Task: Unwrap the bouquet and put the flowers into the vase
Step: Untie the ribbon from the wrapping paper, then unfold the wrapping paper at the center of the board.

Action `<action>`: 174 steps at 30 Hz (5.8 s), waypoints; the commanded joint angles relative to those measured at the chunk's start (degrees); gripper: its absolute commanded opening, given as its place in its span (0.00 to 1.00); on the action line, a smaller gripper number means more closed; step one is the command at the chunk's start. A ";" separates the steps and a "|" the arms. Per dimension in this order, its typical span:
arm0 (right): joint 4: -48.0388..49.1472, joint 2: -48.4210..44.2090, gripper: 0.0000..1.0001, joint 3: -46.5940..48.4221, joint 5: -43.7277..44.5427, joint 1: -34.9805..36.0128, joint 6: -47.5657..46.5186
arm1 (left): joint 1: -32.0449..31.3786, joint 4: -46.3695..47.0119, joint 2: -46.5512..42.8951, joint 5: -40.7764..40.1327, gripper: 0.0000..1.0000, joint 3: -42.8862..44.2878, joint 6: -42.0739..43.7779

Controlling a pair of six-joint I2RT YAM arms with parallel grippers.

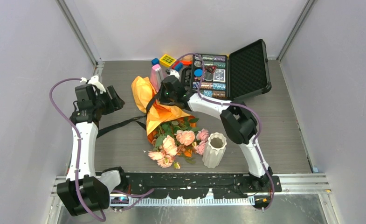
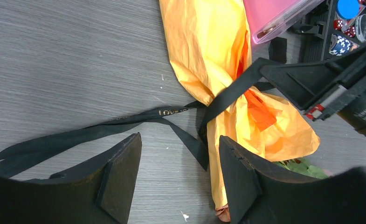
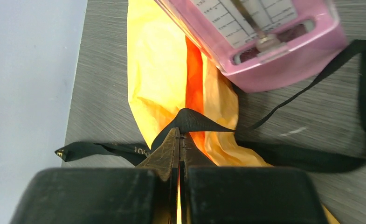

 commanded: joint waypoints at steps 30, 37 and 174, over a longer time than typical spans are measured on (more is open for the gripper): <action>-15.45 -19.71 0.38 -7.89 3.94 -18.29 -25.60 | -3.71 2.26 0.32 5.78 0.64 -1.55 0.70; -17.46 -23.22 0.52 -10.10 3.51 -18.29 -28.08 | -4.11 2.27 0.14 6.04 0.64 -1.65 0.70; -12.52 -23.12 0.60 -12.06 -7.43 9.81 -40.85 | -7.36 -12.00 15.36 -6.71 0.00 8.07 2.86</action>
